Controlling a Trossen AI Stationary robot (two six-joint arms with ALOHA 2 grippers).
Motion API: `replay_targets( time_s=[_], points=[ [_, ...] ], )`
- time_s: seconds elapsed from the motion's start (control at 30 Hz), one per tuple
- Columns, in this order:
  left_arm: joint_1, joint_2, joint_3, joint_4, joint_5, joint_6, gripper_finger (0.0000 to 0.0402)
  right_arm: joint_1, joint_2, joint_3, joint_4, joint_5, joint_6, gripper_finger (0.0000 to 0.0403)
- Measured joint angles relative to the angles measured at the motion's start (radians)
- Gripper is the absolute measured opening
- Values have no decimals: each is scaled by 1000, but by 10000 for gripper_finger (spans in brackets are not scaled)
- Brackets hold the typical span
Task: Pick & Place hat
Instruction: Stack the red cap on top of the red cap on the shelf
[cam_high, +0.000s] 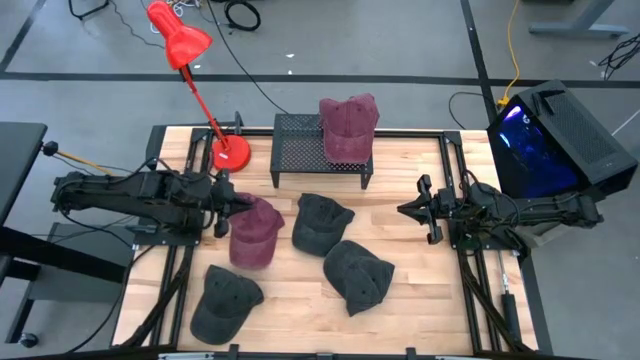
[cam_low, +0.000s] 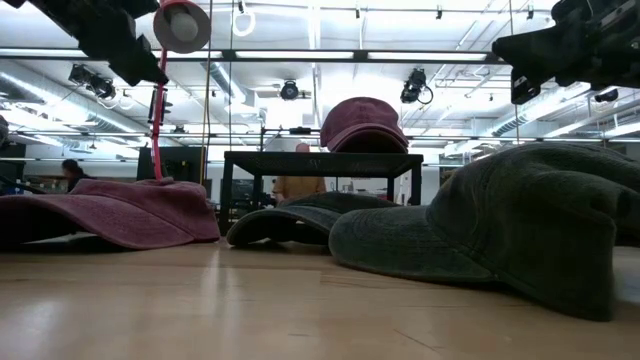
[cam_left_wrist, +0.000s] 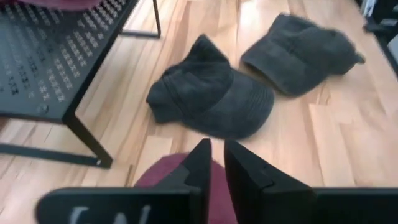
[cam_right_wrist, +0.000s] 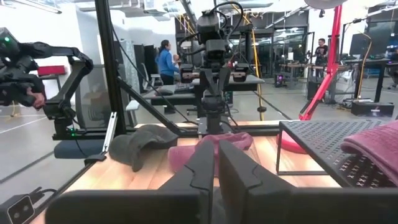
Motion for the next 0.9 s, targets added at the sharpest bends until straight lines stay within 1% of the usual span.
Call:
replay_targets(
  time_s=[0.13,0.37,0.43,0.5,0.6,0.77,0.9],
  points=[
    [0,22,0,-1,-8,-22,99,0,0,0,0,-1,0,22],
    [0,89,0,-33,-105,-37,186,0,0,0,0,-2,-2,22],
    [5,115,0,-53,-111,-37,206,0,0,0,0,-2,-2,22],
    [21,142,0,-69,-93,-44,221,0,0,0,0,-2,-2,22],
    [55,183,0,-68,-40,-45,228,0,0,0,0,-2,-2,23],
    [119,234,0,-68,59,-2,217,0,0,0,0,-2,-2,23],
    [153,246,0,-68,55,61,210,0,0,0,0,-2,-2,23]
  ],
)
